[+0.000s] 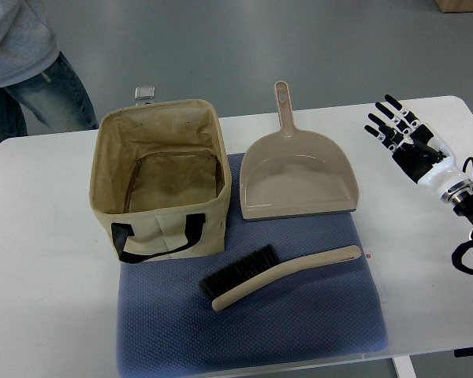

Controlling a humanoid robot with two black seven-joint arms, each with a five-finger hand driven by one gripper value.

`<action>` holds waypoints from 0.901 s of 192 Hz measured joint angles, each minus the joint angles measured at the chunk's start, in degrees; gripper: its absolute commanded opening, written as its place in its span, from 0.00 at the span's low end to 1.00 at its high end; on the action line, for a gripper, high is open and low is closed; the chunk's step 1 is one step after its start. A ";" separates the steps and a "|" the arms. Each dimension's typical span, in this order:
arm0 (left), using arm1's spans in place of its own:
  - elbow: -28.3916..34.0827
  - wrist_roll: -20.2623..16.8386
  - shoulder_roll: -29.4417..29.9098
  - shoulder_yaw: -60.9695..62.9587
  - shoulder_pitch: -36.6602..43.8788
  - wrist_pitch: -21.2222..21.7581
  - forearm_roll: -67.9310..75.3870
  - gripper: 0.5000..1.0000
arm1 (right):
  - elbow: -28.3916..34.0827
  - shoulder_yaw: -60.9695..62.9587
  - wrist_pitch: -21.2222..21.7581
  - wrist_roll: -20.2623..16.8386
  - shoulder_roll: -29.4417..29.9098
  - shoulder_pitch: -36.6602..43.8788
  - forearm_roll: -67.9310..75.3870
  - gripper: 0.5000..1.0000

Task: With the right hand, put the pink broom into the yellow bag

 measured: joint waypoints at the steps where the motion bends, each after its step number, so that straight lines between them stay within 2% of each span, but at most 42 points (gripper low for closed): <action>1: 0.00 0.00 0.00 0.00 0.00 0.00 0.00 1.00 | 0.00 0.00 0.00 0.00 0.00 0.00 0.00 0.87; 173: -0.11 0.00 0.00 -0.02 -0.01 0.00 0.00 1.00 | 0.05 0.04 -0.44 0.07 -0.62 0.25 0.00 0.87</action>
